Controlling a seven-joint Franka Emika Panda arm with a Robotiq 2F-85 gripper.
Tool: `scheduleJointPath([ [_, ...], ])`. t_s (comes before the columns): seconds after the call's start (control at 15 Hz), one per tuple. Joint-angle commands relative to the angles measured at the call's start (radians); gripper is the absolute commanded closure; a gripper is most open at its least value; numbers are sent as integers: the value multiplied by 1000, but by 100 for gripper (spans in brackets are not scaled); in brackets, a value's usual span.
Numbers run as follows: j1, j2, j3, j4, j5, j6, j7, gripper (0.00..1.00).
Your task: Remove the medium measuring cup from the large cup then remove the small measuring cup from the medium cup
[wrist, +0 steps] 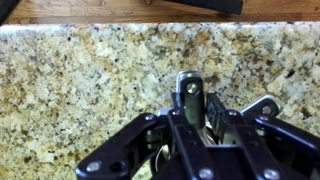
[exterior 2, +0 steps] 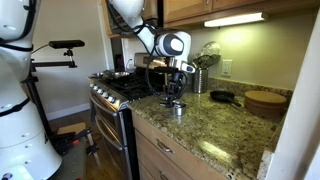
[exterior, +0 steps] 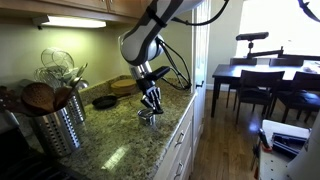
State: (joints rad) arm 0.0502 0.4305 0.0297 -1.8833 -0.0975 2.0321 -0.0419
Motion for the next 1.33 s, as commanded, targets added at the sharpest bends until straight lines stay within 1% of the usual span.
scheduleJointPath([
  [0.0,4,-8,-4,8,-9,-22,14,67],
  [0.27,5,-8,-5,11,-12,-24,16,76],
  [0.33,6,-8,-5,12,-12,-24,16,70],
  [0.4,6,-7,-5,11,-12,-24,16,46],
  [0.53,6,-3,-4,11,-9,-23,16,43],
  [0.93,5,1,0,4,-3,-21,14,5],
  [1.0,5,1,0,3,-2,-21,13,0],
  [1.27,4,7,1,0,1,-21,13,0],
])
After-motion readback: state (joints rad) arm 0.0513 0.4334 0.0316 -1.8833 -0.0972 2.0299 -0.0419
